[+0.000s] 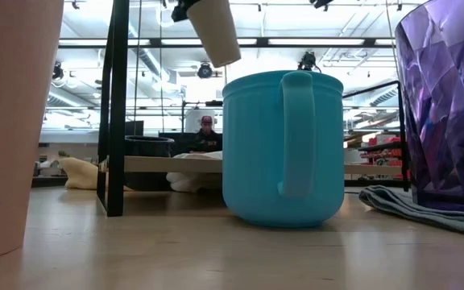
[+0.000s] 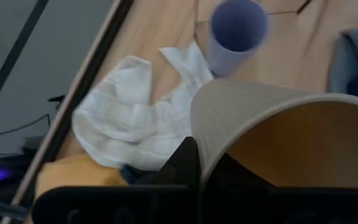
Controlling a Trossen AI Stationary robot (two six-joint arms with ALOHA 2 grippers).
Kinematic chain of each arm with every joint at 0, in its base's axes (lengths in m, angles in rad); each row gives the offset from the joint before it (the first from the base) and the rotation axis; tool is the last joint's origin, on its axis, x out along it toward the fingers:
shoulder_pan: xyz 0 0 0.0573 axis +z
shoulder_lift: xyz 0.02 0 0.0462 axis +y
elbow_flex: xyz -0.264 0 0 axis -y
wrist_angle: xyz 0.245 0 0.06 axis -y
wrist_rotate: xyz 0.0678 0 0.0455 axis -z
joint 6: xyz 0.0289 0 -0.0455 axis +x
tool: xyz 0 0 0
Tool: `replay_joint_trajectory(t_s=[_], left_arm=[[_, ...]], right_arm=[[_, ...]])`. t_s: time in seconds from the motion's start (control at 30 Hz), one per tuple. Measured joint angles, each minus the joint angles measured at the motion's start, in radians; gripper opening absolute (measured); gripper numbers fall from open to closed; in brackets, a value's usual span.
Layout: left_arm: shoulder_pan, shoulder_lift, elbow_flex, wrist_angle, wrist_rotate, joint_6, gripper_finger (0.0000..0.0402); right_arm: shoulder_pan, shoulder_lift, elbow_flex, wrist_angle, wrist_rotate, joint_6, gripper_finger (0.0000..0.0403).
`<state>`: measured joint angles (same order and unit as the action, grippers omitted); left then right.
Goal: Stack small to large cups/mugs on shelf
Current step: Put the white cup on the shelf
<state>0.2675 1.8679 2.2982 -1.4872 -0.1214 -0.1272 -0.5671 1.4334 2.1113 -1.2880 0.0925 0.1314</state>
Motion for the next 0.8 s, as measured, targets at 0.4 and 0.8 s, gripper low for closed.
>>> replay_joint_trajectory(t_s=[0.4,0.8], left_arm=[[-0.120,0.141,-0.002,-0.078,0.002,-0.247,0.0007],[-0.120,0.244,0.000,-0.067,0.038,-0.261,0.0007]], right_arm=[[0.000,-0.002,0.000,-0.031,0.000,-0.008,0.0112],[0.000,-0.042,0.000,-0.055,0.004,-0.035,0.0112]])
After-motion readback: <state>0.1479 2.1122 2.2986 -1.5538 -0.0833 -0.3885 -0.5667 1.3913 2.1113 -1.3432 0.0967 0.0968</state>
